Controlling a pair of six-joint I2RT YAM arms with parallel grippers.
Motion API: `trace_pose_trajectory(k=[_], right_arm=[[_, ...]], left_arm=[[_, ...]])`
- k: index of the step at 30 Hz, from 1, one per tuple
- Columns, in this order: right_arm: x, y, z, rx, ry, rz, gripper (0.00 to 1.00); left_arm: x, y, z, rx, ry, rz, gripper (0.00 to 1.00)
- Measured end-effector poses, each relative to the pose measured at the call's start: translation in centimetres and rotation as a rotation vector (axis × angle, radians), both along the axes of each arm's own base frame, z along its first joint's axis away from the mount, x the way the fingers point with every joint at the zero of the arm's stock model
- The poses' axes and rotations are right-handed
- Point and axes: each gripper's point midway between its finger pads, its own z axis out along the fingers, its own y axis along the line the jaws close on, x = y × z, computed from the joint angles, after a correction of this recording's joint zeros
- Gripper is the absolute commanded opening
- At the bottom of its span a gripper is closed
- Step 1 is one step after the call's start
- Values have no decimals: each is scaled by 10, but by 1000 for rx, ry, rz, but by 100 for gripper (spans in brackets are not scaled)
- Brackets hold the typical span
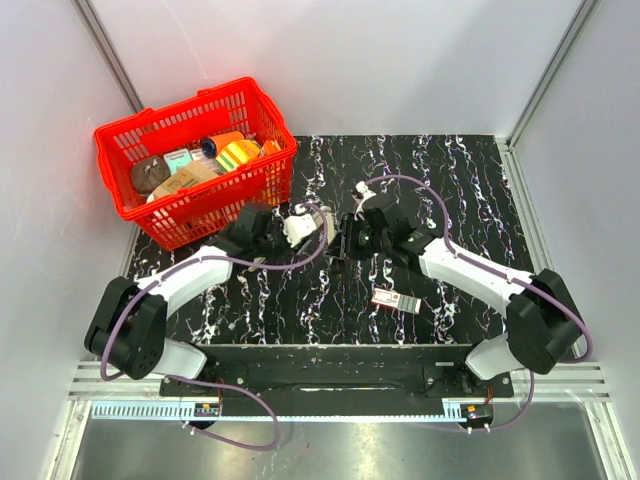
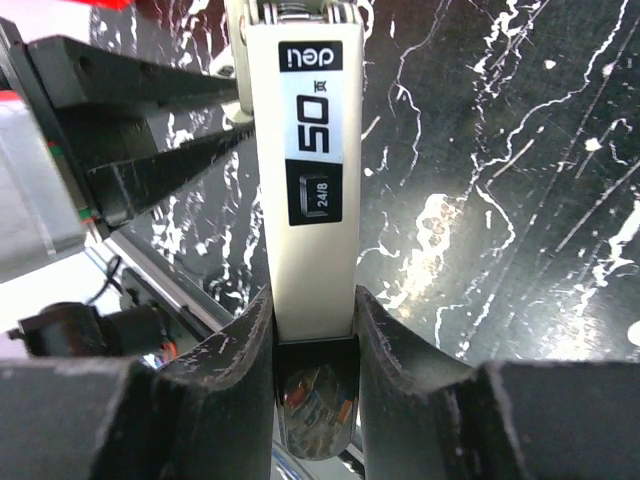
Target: Unload the staples from the stapler
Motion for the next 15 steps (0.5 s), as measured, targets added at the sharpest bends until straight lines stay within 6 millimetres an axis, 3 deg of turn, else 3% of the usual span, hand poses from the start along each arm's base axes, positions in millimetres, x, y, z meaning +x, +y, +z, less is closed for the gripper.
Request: trace_pose_trajectory(k=[15], right_arm=[[-23,-31,-29,-180,-3,140,0]], left_arm=[[28,8,-25,322,-397,-59,0]])
